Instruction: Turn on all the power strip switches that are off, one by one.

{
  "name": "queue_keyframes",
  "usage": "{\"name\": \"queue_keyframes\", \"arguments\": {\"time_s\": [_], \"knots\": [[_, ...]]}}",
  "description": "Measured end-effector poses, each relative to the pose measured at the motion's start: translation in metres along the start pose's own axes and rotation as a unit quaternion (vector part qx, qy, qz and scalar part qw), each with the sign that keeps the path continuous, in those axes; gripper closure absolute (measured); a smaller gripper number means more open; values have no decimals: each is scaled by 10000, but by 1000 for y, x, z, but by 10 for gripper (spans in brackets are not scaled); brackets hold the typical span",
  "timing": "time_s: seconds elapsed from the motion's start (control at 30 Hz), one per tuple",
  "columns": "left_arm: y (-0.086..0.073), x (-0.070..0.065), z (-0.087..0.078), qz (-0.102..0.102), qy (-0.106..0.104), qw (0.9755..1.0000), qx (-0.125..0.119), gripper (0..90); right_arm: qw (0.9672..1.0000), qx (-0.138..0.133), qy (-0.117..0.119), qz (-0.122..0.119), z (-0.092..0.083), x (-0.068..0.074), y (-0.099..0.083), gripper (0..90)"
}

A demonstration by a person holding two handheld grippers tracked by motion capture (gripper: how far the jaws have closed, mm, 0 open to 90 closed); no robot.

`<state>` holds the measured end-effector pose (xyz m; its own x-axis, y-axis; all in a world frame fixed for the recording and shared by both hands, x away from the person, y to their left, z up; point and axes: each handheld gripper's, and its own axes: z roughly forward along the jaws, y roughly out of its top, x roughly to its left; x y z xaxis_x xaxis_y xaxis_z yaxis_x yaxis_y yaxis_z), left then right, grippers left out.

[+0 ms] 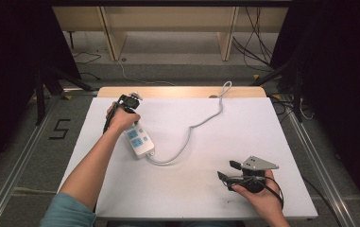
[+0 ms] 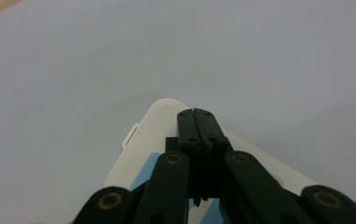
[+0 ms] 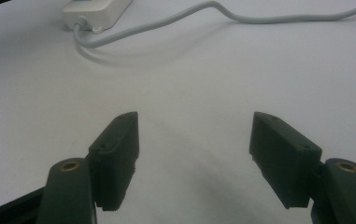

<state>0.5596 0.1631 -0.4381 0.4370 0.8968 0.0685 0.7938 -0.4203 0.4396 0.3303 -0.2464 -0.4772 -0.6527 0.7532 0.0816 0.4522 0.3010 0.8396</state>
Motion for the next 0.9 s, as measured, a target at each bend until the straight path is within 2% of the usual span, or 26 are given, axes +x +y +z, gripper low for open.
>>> {"name": "queue_keyframes", "arguments": {"time_s": [0.3,0.43,0.57,0.77,0.9], "knots": [[3,-6,1,125,185,9997,121,896,10000,-18,1,-4,0,0,0,341],[3,-5,2,33,144,9998,99,896,10000,-12,4,-7,-1,0,0,341],[3,-5,2,74,150,9998,113,897,10000,9,15,-21,0,1,0,341],[4,-4,3,26,110,9998,183,898,10000,11,19,-22,0,1,0,341],[4,-5,2,87,172,9996,196,897,10000,6,13,-15,-1,0,0,341]]}}
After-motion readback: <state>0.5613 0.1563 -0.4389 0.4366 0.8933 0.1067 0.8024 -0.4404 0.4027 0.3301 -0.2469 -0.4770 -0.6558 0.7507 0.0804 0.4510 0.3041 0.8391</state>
